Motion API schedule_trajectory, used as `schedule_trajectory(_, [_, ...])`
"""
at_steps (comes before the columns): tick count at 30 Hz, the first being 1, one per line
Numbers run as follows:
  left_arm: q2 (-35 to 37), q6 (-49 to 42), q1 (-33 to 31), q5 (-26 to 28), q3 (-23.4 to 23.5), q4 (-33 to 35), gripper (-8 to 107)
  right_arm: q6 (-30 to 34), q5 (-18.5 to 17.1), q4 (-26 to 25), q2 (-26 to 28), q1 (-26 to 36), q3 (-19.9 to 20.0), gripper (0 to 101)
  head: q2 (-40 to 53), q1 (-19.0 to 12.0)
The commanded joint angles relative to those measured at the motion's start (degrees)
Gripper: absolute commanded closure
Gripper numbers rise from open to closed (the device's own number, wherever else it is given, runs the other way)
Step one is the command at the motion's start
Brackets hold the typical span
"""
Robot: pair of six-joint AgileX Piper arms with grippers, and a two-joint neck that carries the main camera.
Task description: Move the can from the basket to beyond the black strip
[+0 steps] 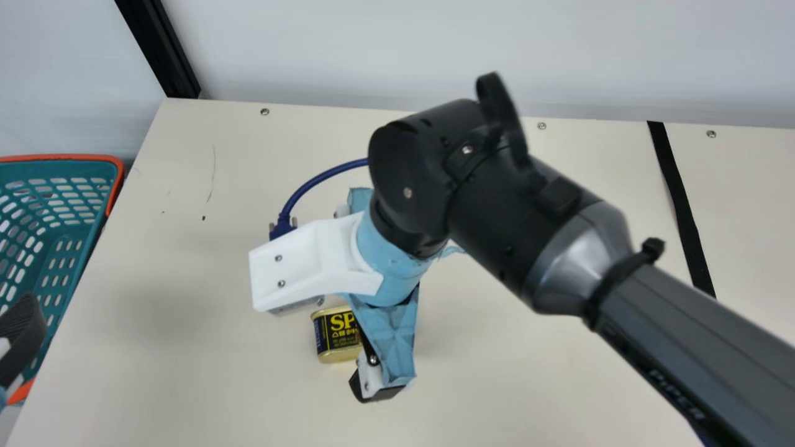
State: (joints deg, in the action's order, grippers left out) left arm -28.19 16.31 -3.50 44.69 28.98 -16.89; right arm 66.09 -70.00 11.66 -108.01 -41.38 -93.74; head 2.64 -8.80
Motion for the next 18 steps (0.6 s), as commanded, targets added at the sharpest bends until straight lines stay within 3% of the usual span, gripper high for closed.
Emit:
schedule_trajectory(1, [0.00, 0.00, 0.00, 0.00, 0.00, 0.00, 9, -0.30, 0.10, -0.70, -0.64, -0.36, -0.32, 0, -0.21, -0.13])
schedule_trajectory(18, [0.00, 0.00, 0.00, 0.00, 0.00, 0.00, 9, -3.55, 0.10, -7.37, -6.21, -3.05, -3.33, 0, -0.21, -0.13])
